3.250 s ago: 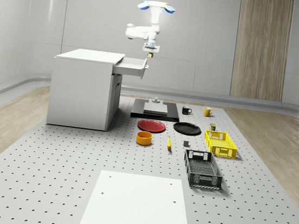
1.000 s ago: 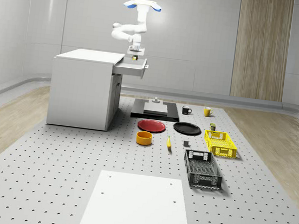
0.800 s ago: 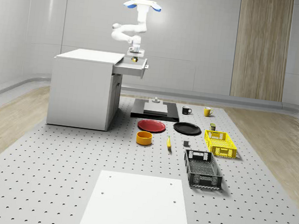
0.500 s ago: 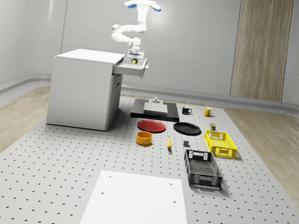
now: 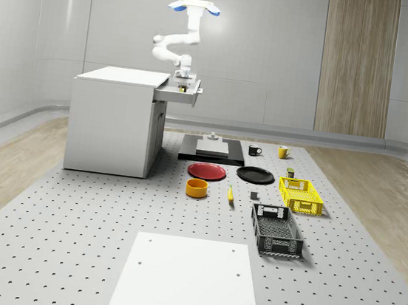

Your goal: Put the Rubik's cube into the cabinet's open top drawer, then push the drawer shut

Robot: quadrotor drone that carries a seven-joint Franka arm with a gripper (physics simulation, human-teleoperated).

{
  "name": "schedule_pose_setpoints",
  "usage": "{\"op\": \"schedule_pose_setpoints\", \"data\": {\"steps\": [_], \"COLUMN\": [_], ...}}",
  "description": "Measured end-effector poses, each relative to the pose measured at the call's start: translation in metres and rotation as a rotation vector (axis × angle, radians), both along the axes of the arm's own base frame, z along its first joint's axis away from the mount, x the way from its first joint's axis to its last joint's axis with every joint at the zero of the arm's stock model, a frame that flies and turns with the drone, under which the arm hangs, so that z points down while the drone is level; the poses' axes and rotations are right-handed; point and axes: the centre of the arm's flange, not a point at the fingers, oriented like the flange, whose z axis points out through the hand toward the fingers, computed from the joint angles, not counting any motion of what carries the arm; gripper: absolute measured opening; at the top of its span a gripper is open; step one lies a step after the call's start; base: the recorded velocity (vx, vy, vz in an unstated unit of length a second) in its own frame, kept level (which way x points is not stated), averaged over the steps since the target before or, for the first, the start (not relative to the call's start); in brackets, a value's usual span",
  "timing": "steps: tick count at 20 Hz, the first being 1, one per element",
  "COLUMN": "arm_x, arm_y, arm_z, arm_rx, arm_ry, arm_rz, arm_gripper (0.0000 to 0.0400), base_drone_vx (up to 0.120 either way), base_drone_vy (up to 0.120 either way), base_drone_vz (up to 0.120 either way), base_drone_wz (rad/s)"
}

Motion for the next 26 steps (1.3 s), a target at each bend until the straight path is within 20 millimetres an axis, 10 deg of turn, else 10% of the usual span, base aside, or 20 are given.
{"op": "schedule_pose_setpoints", "data": {"steps": [12,26], "arm_x": [0.000,0.000], "arm_y": [0.000,0.000], "arm_z": [-0.029,-0.036], "arm_rx": [0.000,0.000], "arm_ry": [0.000,0.000], "arm_rz": [0.000,0.000], "arm_gripper": [0.0398,0.0400], "base_drone_vx": [-0.010,-0.074], "base_drone_vy": [0.000,0.120], "base_drone_vz": [0.060,0.074], "base_drone_wz": [0.000,0.000]}}
